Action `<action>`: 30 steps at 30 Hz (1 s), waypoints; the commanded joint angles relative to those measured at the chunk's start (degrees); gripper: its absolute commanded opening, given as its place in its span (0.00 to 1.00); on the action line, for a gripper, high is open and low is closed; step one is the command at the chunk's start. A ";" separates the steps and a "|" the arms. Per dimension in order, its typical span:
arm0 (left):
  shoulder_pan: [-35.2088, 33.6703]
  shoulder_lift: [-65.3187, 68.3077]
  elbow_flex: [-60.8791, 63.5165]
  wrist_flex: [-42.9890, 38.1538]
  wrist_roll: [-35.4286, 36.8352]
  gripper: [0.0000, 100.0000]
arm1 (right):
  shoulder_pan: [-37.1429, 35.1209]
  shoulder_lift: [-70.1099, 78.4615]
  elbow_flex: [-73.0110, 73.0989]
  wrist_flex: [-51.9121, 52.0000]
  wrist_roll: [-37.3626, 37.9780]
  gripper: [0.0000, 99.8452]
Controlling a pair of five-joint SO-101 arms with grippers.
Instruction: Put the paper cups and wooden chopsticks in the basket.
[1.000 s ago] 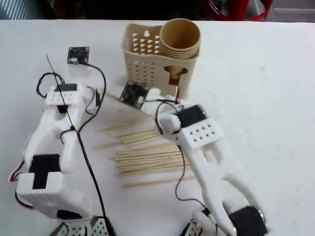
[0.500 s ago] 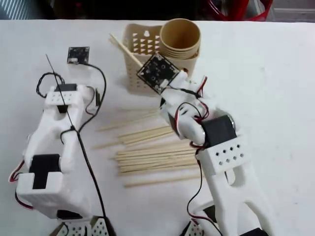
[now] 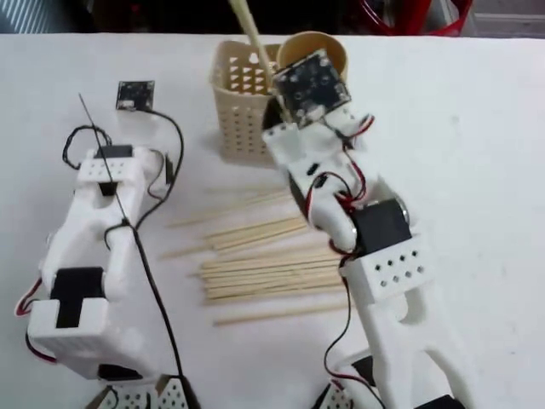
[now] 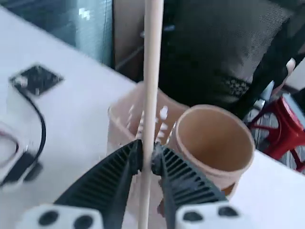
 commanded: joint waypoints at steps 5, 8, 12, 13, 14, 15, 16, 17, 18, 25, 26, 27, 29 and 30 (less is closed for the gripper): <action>0.13 -3.38 -1.58 -1.05 0.26 0.10 | -4.35 11.38 -2.99 -26.33 -2.46 0.02; 0.13 -3.38 -1.58 -1.05 0.26 0.10 | -4.62 19.03 -7.82 -29.76 -2.55 0.02; 0.13 -3.38 -1.67 -1.05 0.26 0.10 | -4.62 28.70 -18.55 -28.26 -2.64 0.02; 0.13 -3.38 -1.67 -1.05 0.26 0.10 | -4.62 30.55 -20.66 -27.30 -2.64 0.02; 0.13 -3.38 -1.76 -1.05 0.26 0.10 | -4.70 32.48 -22.51 -26.51 -2.64 0.02; 0.13 -3.38 -1.76 -1.05 0.26 0.10 | -4.70 34.07 -24.00 -25.80 -2.64 0.02; 0.13 -3.38 -1.76 -1.05 0.26 0.10 | -4.70 35.12 -24.97 -25.19 -2.64 0.02; 0.13 -3.38 -1.76 -1.05 0.26 0.10 | -4.70 35.65 -25.41 -24.75 -2.64 0.02; 0.22 -3.38 -1.76 -1.05 0.26 0.10 | -4.70 35.56 -25.41 -24.57 -2.64 0.02; 0.22 -3.38 -1.76 -1.05 0.26 0.10 | -4.70 34.95 -25.32 -24.66 -2.64 0.07; 0.22 -3.38 -1.76 -1.05 0.26 0.10 | -4.70 34.95 -25.32 -24.57 -2.64 0.10; 0.22 -3.38 -1.67 -1.05 0.26 0.10 | -4.70 35.03 -25.32 -24.57 -2.64 0.12; 0.22 -3.38 -1.67 -1.05 0.26 0.10 | -4.70 35.03 -25.32 -24.48 -2.64 0.16; 0.22 -3.38 -1.67 -1.05 0.26 0.10 | -4.70 35.03 -25.32 -24.48 -2.64 0.16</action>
